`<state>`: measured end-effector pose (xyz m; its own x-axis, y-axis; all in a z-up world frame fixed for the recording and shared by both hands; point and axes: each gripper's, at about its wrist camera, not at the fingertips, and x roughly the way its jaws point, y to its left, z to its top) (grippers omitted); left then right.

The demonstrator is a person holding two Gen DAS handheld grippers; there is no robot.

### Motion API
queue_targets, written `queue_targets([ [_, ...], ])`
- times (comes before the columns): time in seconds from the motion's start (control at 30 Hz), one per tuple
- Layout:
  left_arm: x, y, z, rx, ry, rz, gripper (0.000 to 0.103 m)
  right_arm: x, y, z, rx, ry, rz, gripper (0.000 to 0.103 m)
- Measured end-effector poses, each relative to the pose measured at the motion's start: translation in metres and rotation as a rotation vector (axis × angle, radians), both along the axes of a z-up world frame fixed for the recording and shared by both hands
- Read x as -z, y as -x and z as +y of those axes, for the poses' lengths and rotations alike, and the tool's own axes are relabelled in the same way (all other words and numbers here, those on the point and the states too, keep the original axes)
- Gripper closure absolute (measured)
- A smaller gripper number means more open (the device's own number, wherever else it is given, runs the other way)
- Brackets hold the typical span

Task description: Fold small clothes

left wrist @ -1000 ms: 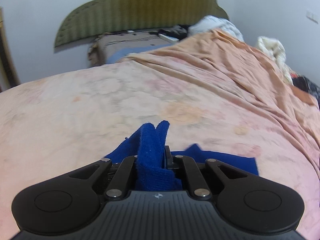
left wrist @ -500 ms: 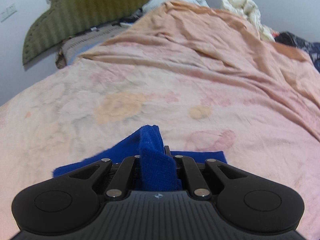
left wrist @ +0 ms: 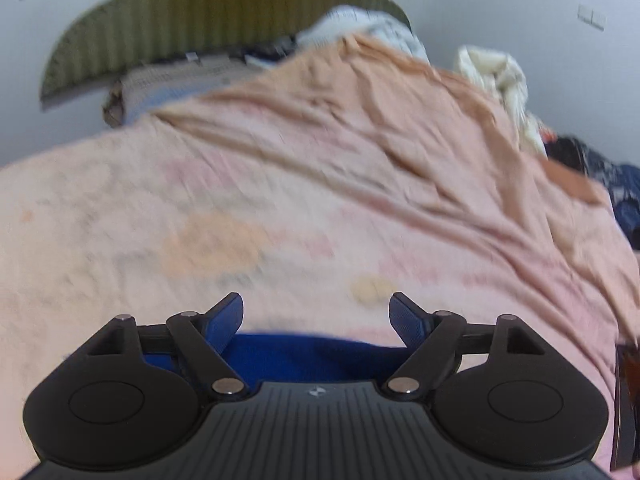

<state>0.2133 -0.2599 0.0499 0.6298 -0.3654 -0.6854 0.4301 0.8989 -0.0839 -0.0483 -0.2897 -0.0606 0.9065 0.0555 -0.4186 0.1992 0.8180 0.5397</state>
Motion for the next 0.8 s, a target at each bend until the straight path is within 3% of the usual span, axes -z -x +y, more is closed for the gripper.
queue_targets([
  [0.13, -0.011, 0.005, 0.025, -0.033, -0.066, -0.046, 0.023, 0.003, 0.009, -0.008, 0.045, -0.051, -0.018, 0.049],
  [0.27, -0.005, 0.03, 0.071, -0.06, -0.126, -0.091, 0.023, 0.009, 0.012, -0.019, 0.071, -0.124, -0.038, 0.049],
  [0.37, 0.004, 0.051, 0.11, -0.084, -0.129, -0.081, 0.023, 0.01, 0.013, -0.02, 0.079, -0.13, -0.041, 0.049],
  [0.6, 0.031, 0.093, 0.192, -0.104, 0.042, 0.116, 0.023, 0.011, 0.011, -0.021, 0.074, -0.133, -0.034, 0.046],
  [0.8, 0.057, 0.118, 0.218, -0.032, 0.211, 0.27, 0.023, 0.008, 0.008, -0.029, 0.025, -0.164, -0.007, 0.045],
])
